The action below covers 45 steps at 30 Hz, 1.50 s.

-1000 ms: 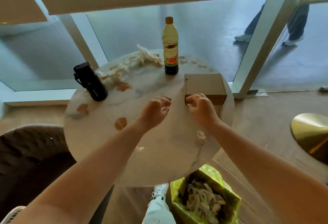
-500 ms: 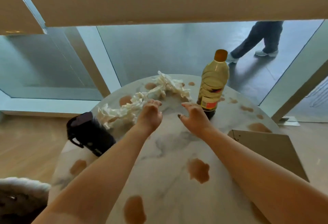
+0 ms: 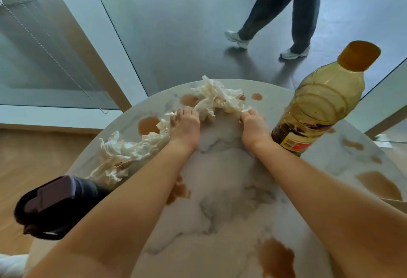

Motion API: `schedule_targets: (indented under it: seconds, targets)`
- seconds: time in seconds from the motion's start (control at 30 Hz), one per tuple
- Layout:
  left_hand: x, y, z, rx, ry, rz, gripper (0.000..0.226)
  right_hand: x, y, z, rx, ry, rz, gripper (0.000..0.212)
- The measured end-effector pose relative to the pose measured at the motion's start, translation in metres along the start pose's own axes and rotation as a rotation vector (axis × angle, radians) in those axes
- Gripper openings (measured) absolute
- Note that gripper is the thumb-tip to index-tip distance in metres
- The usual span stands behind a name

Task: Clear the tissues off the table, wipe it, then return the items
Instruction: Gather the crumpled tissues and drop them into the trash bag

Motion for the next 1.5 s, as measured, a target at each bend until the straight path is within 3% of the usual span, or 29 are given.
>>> schedule_targets:
  seconds: [0.1, 0.2, 0.33, 0.43, 0.57, 0.67, 0.73, 0.83, 1.0, 1.07, 1.13, 1.33, 1.5]
  targets:
    - [0.001, -0.007, -0.004, 0.096, 0.026, -0.161, 0.051, 0.002, 0.000, -0.006, 0.018, -0.033, -0.006, 0.030]
    - [0.014, -0.025, -0.016, 0.166, 0.076, -0.296, 0.047, -0.003, -0.001, -0.026, 0.010, -0.078, 0.026, 0.021]
    - [0.038, -0.053, -0.044, 0.228, 0.161, -0.365, 0.045, -0.011, -0.014, -0.065, 0.085, -0.166, 0.099, 0.024]
    - [0.054, -0.071, -0.071, 0.242, 0.169, -0.385, 0.038, -0.012, -0.037, -0.099, 0.139, -0.243, 0.131, 0.023]
    - [0.088, -0.100, -0.130, 0.300, 0.231, -0.495, 0.006, 0.002, -0.075, -0.157, 0.210, -0.272, 0.182, 0.021]
    - [0.117, -0.115, -0.190, 0.307, 0.297, -0.602, 0.014, 0.023, -0.092, -0.212, 0.232, -0.261, 0.236, 0.020]
    - [0.138, -0.120, -0.232, 0.275, 0.288, -0.629, 0.004, 0.042, -0.097, -0.256, 0.223, -0.255, 0.267, 0.023]
    - [0.161, -0.115, -0.290, 0.192, 0.180, -0.701, 0.013, 0.074, -0.096, -0.322, 0.210, -0.250, 0.311, 0.023]
    - [0.194, -0.085, -0.378, 0.119, 0.273, -0.556, 0.012, 0.127, -0.081, -0.427, 0.292, -0.191, 0.372, 0.017]
    - [0.207, -0.066, -0.412, 0.059, 0.258, -0.676, 0.008, 0.151, -0.069, -0.468, 0.334, -0.140, 0.400, 0.013]
    - [0.218, -0.040, -0.447, -0.113, 0.134, -0.834, 0.004, 0.174, -0.048, -0.505, 0.322, -0.074, 0.405, 0.014]
    - [0.243, 0.050, -0.527, -0.400, -0.075, -0.880, 0.010, 0.233, 0.034, -0.594, 0.071, 0.108, 0.400, 0.013]
    - [0.255, 0.093, -0.555, -0.531, -0.093, -0.799, 0.010, 0.257, 0.091, -0.623, -0.178, 0.292, 0.438, 0.016]
Point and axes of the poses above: each hand's wrist, its own z-axis towards the middle knuckle, its own y-axis out of the palm, x = y × z, the point moved 3 cm from there along z, towards the middle knuckle, and after that the axes turned 15 degrees about -z, right-handed, at the moved point
